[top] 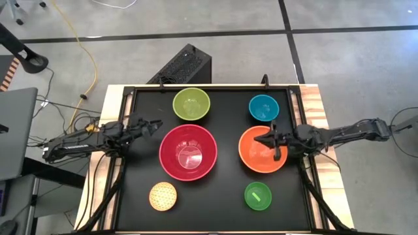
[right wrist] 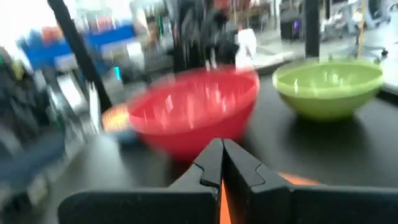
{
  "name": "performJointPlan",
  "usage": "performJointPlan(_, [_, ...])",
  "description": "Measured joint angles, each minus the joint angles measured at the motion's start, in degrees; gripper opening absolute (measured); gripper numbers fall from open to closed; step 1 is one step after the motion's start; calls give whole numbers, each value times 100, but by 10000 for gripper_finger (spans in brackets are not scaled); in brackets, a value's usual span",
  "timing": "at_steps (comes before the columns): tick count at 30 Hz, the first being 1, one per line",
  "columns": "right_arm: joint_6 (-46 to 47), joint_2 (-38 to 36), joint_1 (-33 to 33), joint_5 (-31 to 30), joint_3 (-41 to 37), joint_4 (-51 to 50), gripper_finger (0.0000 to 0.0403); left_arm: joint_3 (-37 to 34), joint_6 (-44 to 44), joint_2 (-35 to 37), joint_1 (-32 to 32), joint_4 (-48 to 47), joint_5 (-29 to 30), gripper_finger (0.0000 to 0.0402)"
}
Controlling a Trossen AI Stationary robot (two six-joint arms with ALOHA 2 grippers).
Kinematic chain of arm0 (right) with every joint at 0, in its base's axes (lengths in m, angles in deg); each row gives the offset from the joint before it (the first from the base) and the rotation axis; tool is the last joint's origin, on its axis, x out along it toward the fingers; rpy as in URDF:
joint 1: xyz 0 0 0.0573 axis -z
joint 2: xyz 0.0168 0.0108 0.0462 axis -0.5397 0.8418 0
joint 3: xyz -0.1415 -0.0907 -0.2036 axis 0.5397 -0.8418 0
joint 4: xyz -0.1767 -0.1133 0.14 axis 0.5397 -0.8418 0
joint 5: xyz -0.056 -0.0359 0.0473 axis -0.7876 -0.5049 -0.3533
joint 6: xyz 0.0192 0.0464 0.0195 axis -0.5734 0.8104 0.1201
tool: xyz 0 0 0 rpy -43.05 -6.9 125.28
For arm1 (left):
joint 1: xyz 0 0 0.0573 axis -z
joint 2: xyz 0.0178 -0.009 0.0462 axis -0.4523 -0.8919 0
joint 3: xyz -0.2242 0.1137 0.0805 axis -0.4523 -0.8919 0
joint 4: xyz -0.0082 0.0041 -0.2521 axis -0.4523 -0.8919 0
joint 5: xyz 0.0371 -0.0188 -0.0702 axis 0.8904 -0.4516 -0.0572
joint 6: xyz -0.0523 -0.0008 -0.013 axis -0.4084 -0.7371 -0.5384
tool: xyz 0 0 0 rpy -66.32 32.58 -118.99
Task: Nest bowls inside each other
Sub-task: Stack the orange bowl on top of the red bowl
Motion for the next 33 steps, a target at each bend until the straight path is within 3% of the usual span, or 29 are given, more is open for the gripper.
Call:
performJointPlan(4, [542,121,191,-404,608,-218,31,10,139,-132,0,604,-75,128])
performJointPlan(6, [809,192,306,-551,1058,-782,31,42,302,-257,-2,659,-83,128])
performJointPlan(13, [1906,736,1019,-780,3392,-5529,33,626,1050,-1167,-190,159,-743,128])
performJointPlan(18, [2245,1423,1557,-652,4623,-7937,58,1490,2071,-2131,-598,-668,-915,128])
performJointPlan(25, [2275,2252,1971,-199,4881,-8790,150,2320,2665,-2974,-1234,-1236,-1308,128])
performJointPlan(29, [2013,2800,2187,13,4881,-9307,214,2475,2458,-3189,-1558,-1283,-1480,128])
performJointPlan(33, [1745,3277,2323,138,4881,-9353,252,2480,2436,-3256,-1783,-1320,-1891,132])
